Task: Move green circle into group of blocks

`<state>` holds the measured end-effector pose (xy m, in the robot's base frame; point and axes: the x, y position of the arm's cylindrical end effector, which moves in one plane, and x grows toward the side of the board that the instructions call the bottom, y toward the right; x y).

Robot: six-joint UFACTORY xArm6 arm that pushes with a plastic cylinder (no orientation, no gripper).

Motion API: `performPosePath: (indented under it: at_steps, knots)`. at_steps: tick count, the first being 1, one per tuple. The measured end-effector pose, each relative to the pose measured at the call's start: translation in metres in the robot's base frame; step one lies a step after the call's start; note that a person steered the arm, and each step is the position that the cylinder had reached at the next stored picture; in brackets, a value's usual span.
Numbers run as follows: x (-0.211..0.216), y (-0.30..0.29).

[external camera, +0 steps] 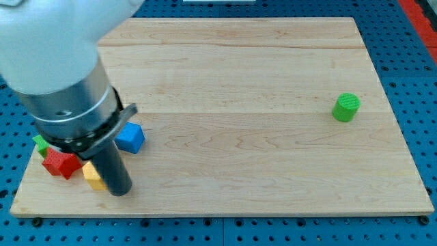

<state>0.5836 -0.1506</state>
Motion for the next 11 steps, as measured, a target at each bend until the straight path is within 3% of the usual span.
performPosePath:
  at_steps: [2, 3, 6, 8, 9, 11]
  knots:
    - [-0.006, -0.004]
    - [-0.006, 0.033]
    - [-0.064, 0.33]
    - [-0.119, 0.446]
    - [-0.138, 0.437]
    - [-0.145, 0.343]
